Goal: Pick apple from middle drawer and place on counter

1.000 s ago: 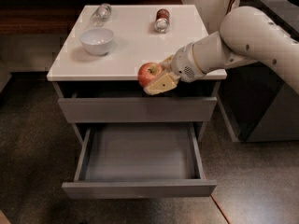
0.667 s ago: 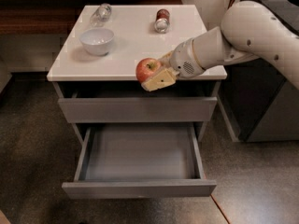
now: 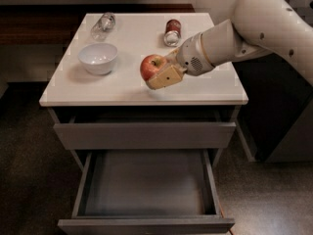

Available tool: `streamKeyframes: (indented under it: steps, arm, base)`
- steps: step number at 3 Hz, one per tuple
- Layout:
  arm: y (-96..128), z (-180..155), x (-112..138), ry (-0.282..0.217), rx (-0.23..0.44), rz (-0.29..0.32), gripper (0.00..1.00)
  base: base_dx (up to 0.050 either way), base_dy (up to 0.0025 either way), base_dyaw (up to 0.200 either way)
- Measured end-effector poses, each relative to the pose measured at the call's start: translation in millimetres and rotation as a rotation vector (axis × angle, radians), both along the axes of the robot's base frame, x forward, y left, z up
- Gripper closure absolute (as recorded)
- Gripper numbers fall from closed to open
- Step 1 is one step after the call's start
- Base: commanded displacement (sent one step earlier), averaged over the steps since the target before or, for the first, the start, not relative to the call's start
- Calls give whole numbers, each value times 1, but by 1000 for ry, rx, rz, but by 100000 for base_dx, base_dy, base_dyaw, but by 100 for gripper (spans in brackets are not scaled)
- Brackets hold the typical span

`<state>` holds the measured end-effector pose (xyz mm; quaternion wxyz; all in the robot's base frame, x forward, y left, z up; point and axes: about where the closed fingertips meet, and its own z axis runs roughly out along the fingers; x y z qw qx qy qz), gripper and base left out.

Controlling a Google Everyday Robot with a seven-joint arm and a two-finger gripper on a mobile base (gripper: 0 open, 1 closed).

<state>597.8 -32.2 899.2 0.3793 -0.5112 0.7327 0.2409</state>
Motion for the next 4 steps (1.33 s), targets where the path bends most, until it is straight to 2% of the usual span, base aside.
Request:
streamKeyframes:
  steps: [1, 2, 3, 4]
  arm:
    - [0, 0, 0, 0, 0, 0, 100]
    - [-9, 0, 4, 57, -14, -54, 100]
    - [-36, 1, 8, 159, -37, -160, 100]
    - [-57, 1, 9, 214, -63, -226, 100]
  base:
    - [0, 0, 0]
    - [0, 0, 0]
    - [0, 0, 0]
    - [0, 0, 0]
